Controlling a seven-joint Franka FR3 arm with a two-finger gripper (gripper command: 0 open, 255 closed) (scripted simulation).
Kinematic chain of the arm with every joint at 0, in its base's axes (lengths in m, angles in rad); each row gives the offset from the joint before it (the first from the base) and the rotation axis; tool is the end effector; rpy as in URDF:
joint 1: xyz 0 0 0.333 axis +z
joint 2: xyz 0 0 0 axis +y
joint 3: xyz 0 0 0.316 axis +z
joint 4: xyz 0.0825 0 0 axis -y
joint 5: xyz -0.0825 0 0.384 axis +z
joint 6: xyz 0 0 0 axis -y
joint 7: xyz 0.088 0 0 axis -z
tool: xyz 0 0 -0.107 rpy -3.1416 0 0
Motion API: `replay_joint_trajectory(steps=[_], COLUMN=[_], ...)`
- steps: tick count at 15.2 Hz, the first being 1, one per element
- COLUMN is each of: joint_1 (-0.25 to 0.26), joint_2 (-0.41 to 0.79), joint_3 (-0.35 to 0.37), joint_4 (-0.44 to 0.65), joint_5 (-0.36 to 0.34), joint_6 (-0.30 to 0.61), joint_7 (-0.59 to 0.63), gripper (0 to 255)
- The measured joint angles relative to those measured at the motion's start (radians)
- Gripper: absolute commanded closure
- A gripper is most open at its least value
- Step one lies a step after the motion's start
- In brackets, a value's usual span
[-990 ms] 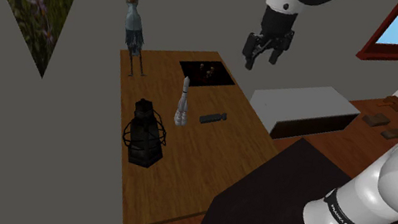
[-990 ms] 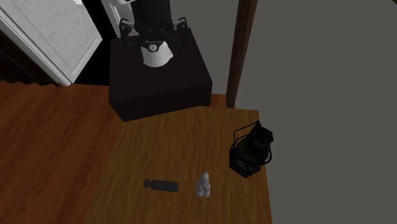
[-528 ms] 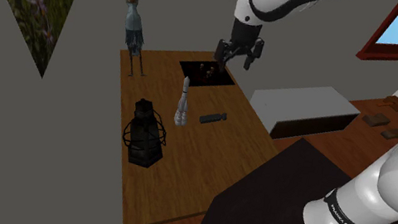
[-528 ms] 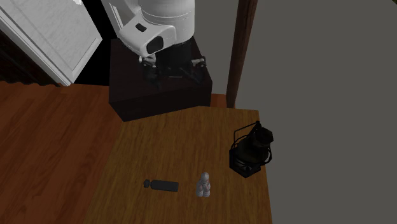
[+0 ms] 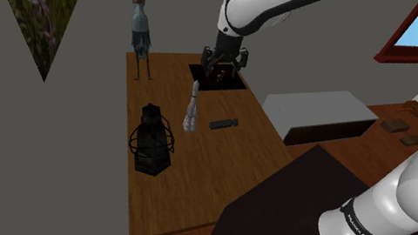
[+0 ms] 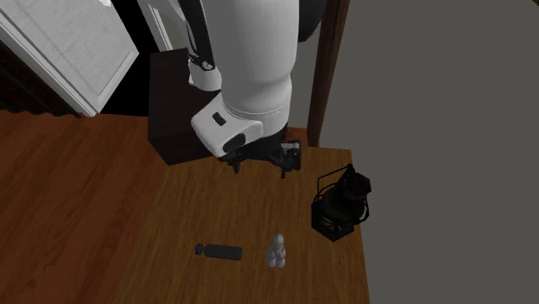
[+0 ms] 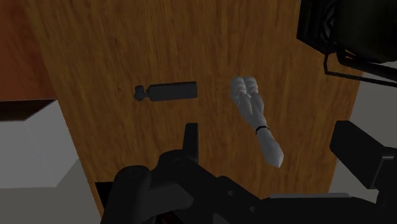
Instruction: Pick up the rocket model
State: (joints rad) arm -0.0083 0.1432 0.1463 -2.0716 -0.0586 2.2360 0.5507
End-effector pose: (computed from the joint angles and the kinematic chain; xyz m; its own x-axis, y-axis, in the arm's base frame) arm 0.5686 0.0757 0.3652 0.9287 -0.3694 0.0329 -0.3699 -0.9290 0.0104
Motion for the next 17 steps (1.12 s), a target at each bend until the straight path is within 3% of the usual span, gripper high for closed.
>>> replay_joint_trajectory(steps=[10,17], joint_1=[0.033,0.040], joint_2=[0.383,0.470], joint_3=[-0.036,-0.045], joint_4=[0.358,0.395], joint_5=[-0.024,-0.030], joint_6=[0.043,0.095], joint_7=[0.169,0.187], gripper=[0,0])
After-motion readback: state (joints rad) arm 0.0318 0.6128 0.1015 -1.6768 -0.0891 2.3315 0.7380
